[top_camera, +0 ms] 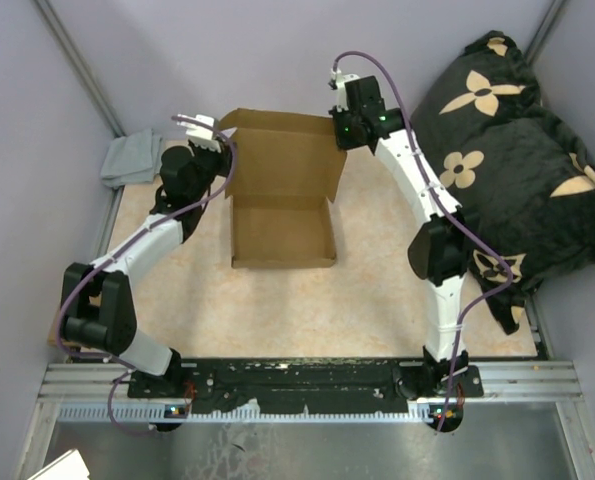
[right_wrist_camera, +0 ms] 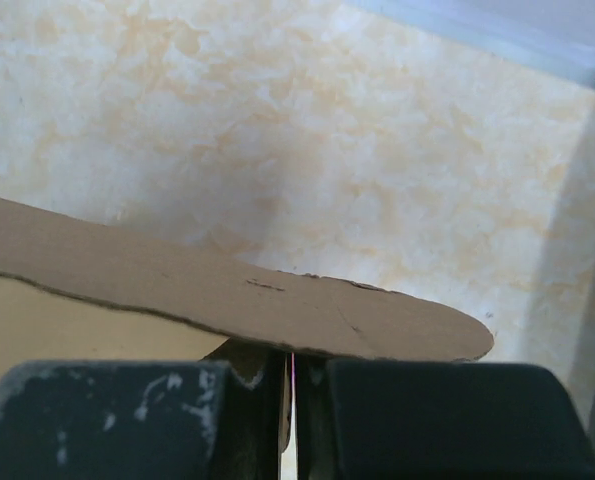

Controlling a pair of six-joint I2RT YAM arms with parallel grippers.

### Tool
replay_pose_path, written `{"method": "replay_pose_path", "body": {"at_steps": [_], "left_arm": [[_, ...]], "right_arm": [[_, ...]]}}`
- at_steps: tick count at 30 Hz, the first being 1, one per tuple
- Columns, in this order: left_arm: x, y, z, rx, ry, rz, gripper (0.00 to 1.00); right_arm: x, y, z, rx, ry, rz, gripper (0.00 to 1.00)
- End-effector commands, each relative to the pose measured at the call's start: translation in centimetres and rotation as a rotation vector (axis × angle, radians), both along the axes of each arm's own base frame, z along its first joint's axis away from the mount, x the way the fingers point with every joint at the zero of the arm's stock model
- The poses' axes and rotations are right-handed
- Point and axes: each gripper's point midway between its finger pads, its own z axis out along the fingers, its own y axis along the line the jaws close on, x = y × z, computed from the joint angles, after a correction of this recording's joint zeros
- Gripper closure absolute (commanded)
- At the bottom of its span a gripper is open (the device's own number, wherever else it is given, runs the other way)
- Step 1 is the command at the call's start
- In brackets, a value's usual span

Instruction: Fold the paper box

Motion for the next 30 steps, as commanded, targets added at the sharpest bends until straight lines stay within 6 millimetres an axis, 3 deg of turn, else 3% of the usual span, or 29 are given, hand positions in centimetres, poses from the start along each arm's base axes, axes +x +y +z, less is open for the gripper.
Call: {"method": "replay_pose_path", "body": {"at_steps": [1,6,13,18,25,30], "left_arm": [[-0.7,-3.0,4.0,-0.059,-0.086,-0.105,0.99],[-1.0,-3.4,3.3,-0.084,-0.070,-0.117,0.97],[-2.2,-3.3,-0.3,-0.109,0.014,-0.108,0.86],[-3.5,-2.5,-1.8,-0.100,0.044,-0.088,0.78],[-5.4,-1.5,-1.2,-0.080,0.031,-0.075,0.66],[-6.4,-1.3,-1.2,-0.074,0.044,-0.082,0.63]], "right_arm": [[-0.4,4.3,9.4,0.104,-0.262,0.106,1.00],[-2.1,5.6,9.0,0.055,-0.296,0.142,1.00],[-4.9,7.2,9.3,-0.017,-0.440,0.151,1.00],[-5.0,6.6,9.2,-0.014,-0.490,0.098,1.00],[-4.3,5.9,10.2,-0.043,-0.607,0.078,1.00],[-4.5,5.5,9.3,0.007,-0.647,0.038,1.00]]}}
